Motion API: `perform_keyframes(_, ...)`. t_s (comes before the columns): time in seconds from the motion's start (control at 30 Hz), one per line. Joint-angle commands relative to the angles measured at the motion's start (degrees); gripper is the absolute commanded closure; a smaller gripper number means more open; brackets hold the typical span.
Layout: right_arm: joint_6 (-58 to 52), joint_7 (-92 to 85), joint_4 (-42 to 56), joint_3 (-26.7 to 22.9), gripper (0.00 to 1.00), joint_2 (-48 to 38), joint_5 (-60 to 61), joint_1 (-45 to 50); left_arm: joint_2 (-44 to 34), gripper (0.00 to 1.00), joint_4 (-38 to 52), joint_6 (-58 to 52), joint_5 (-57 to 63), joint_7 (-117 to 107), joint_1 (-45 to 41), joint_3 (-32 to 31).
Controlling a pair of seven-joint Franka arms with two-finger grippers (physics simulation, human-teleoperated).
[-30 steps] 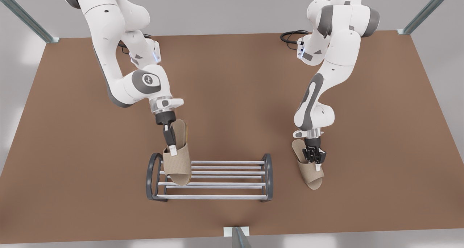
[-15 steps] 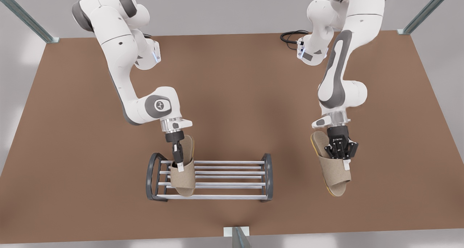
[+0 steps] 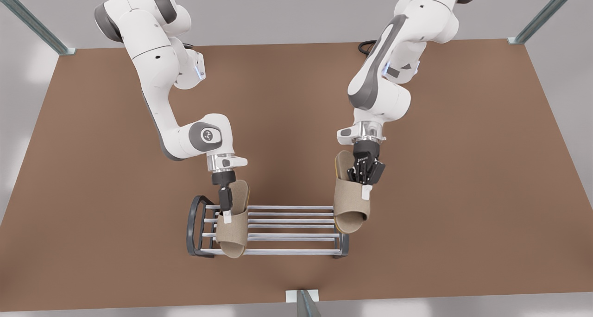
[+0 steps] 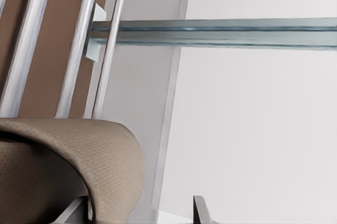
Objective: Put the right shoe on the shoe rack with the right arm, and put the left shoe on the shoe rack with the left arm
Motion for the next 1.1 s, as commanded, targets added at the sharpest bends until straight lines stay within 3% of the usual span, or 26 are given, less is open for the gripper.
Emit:
perform_keyframes(0.0,0.06,-4.47,0.02,-0.18,0.00,0.05,1.47,0.02,0.15,0.79,0.19,-2.75,-1.79,2.70,-0.04,0.02)
perform_keyframes(0.27,0.32,-4.38,-0.07,-0.27,0.00,0.66,1.47,-0.33,0.06,0.79,0.81,-3.11,-5.57,2.70,-3.11,0.11)
perform_keyframes(0.37,-0.12,-4.20,-4.99,-0.18,0.00,-2.41,1.38,-0.33,-0.12,0.79,0.81,-3.81,-7.59,2.70,-3.99,0.11)
perform_keyframes(0.6,4.88,-3.41,-12.02,0.17,0.00,-13.66,1.82,-0.50,1.55,0.79,1.60,-8.55,-12.61,2.70,-8.74,0.11)
perform_keyframes(0.7,10.69,-0.08,-15.27,0.26,0.00,-21.57,2.00,-3.75,9.81,0.79,10.38,-8.64,-13.75,2.79,-8.74,0.11)
perform_keyframes(0.83,18.60,1.33,-10.97,-0.44,0.00,-25.62,25.89,-10.17,19.91,0.79,20.31,-8.29,-15.51,2.97,-8.04,0.28)
perform_keyframes(0.9,17.82,1.07,-8.07,-0.97,0.00,-24.13,47.95,-11.49,23.87,0.79,23.48,-8.12,-16.12,2.88,-7.60,1.69)
perform_keyframes(0.93,12.38,0.98,-5.70,-1.15,0.00,-22.37,50.07,-11.49,25.28,0.79,24.97,-7.94,-16.12,2.97,-6.81,1.78)
perform_keyframes(0.97,-1.68,0.20,-3.32,3.59,0.00,-21.23,60.69,-11.05,26.78,0.79,26.90,-7.41,-16.12,3.05,-6.45,2.04)
perform_keyframes(1.0,-7.32,-6.21,-2.26,4.92,0.00,-20.87,72.19,-11.23,27.92,0.79,27.78,-7.41,-16.12,3.14,-6.19,2.13)
perform_keyframes(1.07,-21.82,-43.64,1.51,4.39,0.00,-21.05,120.53,-17.29,29.41,0.79,28.67,-7.41,-16.12,3.14,-5.75,2.13)
